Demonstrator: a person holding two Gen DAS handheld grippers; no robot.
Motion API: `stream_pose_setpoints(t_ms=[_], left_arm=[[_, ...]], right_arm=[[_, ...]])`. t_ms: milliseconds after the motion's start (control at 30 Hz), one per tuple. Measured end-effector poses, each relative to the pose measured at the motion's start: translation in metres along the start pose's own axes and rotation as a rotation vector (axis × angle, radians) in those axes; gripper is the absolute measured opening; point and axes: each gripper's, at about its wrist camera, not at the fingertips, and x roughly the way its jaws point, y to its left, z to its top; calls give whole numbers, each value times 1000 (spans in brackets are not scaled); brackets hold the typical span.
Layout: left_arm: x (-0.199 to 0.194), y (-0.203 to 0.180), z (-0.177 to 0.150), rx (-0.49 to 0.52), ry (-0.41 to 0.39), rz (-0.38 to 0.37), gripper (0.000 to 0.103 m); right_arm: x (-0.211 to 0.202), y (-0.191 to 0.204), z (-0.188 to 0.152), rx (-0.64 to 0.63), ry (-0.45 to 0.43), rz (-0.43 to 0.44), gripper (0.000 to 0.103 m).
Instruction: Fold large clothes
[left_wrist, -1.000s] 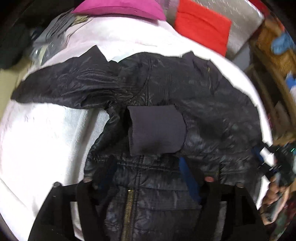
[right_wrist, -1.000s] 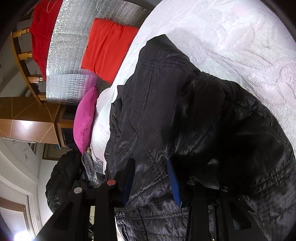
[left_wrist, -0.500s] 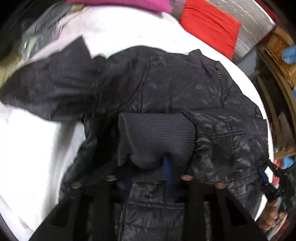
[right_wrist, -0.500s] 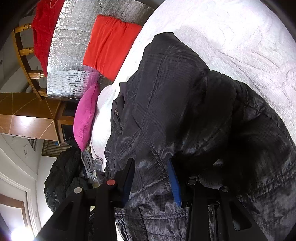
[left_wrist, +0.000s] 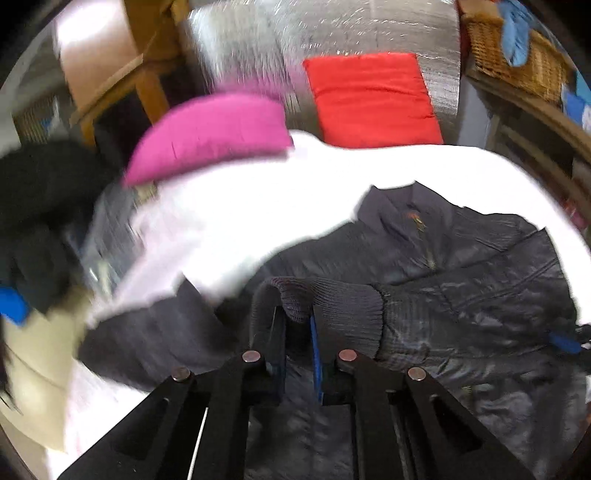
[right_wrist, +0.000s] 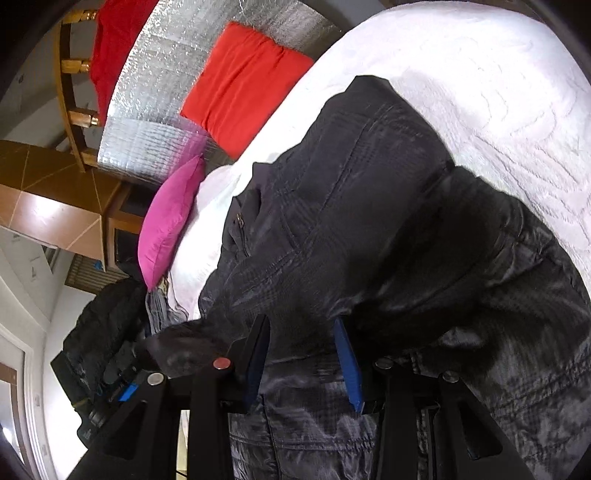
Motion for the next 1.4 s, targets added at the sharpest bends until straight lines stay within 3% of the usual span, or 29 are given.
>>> stream_pose_setpoints(t_ms=[100,333,500,667,733,800,967,1067,1100,1167,1233,1300,1400], left_arm=[[12,4,-2,49,4,70,12],[86,19,-56,40,226,111,12],[92,15,-54,62,228,145,12],[90,22,-51,63,228,188,10],[91,27,-56,40,241,181,10],[91,26,-62,43,247,178,9],[87,11,-69,92,261,150,10],[72,19,-69,45,260,36,10],[66,22,-70,29,251,11,12],[51,28,-73,3,205,-10,36],[37,33,-78,-26,140,-9,53],[30,31,-83,-42,88,-6,55],[35,21,-83,-69,71,-6,55]], right_arm=[[-3,-3,4,14,-21,11,39],[-12,-15,17,52,-64,13,40],[-9,-17,20,57,-51,-9,40],[-27,1,21,-35,-160,-39,40],[-37,2,26,-48,-206,-19,40],[-35,-5,30,-23,-193,-19,41],[-1,-27,34,74,-31,16,42],[-9,-18,33,23,-77,-16,42],[-11,-12,32,-7,-96,-22,42],[-13,1,28,-76,-115,-31,41],[-2,13,21,-143,-75,-48,41],[19,16,14,-166,-6,-96,41],[45,9,8,-152,77,-167,41]])
